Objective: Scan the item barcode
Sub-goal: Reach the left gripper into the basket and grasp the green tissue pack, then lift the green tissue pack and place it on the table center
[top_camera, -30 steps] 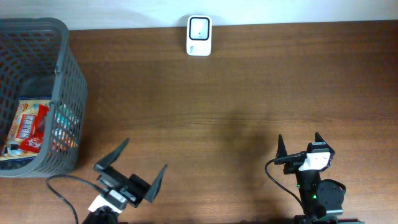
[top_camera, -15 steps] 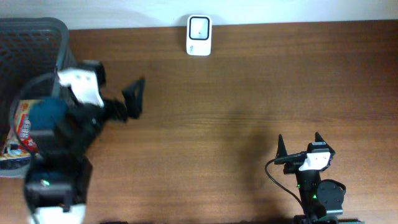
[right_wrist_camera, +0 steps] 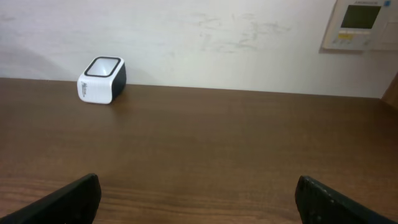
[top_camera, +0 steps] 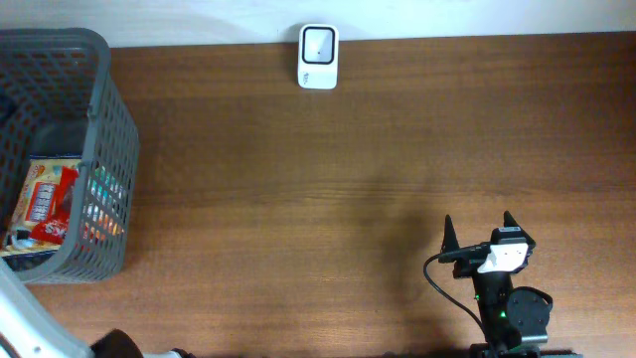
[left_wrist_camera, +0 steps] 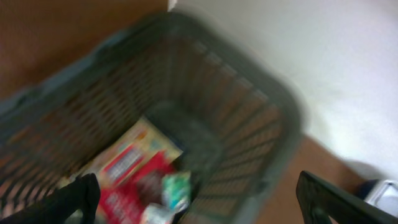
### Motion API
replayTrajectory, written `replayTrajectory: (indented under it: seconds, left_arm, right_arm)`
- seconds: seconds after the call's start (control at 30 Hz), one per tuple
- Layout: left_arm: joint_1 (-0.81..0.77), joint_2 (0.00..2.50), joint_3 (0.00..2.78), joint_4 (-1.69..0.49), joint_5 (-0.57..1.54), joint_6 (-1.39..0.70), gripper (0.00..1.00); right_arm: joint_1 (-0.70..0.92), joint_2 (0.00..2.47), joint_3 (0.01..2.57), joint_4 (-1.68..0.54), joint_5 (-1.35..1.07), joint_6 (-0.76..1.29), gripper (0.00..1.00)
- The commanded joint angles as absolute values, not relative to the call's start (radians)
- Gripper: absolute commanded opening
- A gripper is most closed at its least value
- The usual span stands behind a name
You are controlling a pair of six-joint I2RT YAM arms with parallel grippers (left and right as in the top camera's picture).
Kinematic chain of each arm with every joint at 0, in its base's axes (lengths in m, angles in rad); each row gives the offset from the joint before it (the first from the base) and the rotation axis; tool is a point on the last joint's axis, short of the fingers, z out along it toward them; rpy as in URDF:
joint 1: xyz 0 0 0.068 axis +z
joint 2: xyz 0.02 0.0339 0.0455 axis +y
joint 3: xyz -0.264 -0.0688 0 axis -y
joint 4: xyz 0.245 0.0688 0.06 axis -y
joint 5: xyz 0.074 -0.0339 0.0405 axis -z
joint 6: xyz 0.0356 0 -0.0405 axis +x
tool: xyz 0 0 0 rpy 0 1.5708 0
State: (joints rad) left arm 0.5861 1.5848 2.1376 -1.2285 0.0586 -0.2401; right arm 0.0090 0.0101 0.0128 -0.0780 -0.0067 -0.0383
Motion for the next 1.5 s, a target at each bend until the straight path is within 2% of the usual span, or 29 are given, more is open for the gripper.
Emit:
replayTrajectory:
  seconds: [0.0, 0.23, 0.3, 0.37, 0.4, 0.47, 0.63, 0.67, 0.87, 0.97, 1.0, 1.03, 1.13, 1.23, 1.37, 1.47]
  left_arm:
    - [0.619, 1.683, 2.13, -1.29, 0.029, -0.257, 0.99]
    - [0.619, 1.993, 2.129, -1.479, -0.068, -0.253, 0.98]
    - [0.615, 2.049, 2.129, -1.501, -0.068, -0.253, 0.79]
    - [0.601, 2.107, 2.129, -1.516, -0.068, -0.253, 0.82]
    - [0.591, 2.135, 2.129, -1.516, -0.055, -0.232, 0.87]
    - [0.58, 2.177, 2.129, -1.508, -0.01, -0.227, 0.88]
    - [0.523, 2.239, 2.129, -1.496, -0.013, -0.186, 0.84]
    - [0.521, 2.25, 2.128, -1.499, -0.028, -0.186, 0.77]
    - [0.521, 2.347, 2.079, -1.514, -0.049, -0.186, 0.69]
    - [0.521, 2.349, 2.07, -1.477, -0.049, -0.186, 0.22]
    - [0.522, 2.349, 2.072, -1.474, -0.049, -0.186, 0.13]
    - [0.522, 2.349, 2.086, -1.477, -0.049, -0.186, 0.0]
    - [0.522, 2.349, 2.234, -1.55, -0.049, -0.186, 0.0]
    - [0.522, 2.349, 2.551, -1.688, -0.045, -0.194, 0.0]
    - [0.521, 2.244, 2.817, -1.688, 0.036, -0.236, 0.0]
    - [0.519, 2.078, 2.875, -1.688, 0.235, -0.259, 0.0]
  right_arm:
    - [0.005, 0.003, 0.006, -0.082, 0.001, -0.045, 0.99]
    - [0.005, 0.003, 0.006, -0.082, 0.001, -0.045, 0.99]
    - [0.005, 0.003, 0.006, -0.082, 0.001, -0.045, 0.99]
    - [0.005, 0.003, 0.006, -0.082, 0.001, -0.045, 0.98]
    - [0.005, 0.003, 0.006, -0.082, 0.001, -0.045, 0.99]
    - [0.005, 0.003, 0.006, -0.082, 0.001, -0.045, 0.99]
    - [0.005, 0.003, 0.006, -0.082, 0.001, -0.045, 0.99]
    - [0.005, 0.003, 0.006, -0.082, 0.001, -0.045, 0.99]
    - [0.005, 0.003, 0.006, -0.082, 0.001, -0.045, 0.99]
    - [0.005, 0.003, 0.006, -0.082, 0.001, -0.045, 0.98]
    - [0.005, 0.003, 0.006, -0.082, 0.001, -0.045, 0.98]
    - [0.005, 0.003, 0.006, -0.082, 0.001, -0.045, 0.99]
    - [0.005, 0.003, 0.006, -0.082, 0.001, -0.045, 0.98]
    - [0.005, 0.003, 0.006, -0.082, 0.001, -0.045, 0.98]
    - [0.005, 0.003, 0.006, -0.082, 0.001, -0.045, 0.98]
    - [0.005, 0.003, 0.006, -0.082, 0.001, -0.045, 0.98]
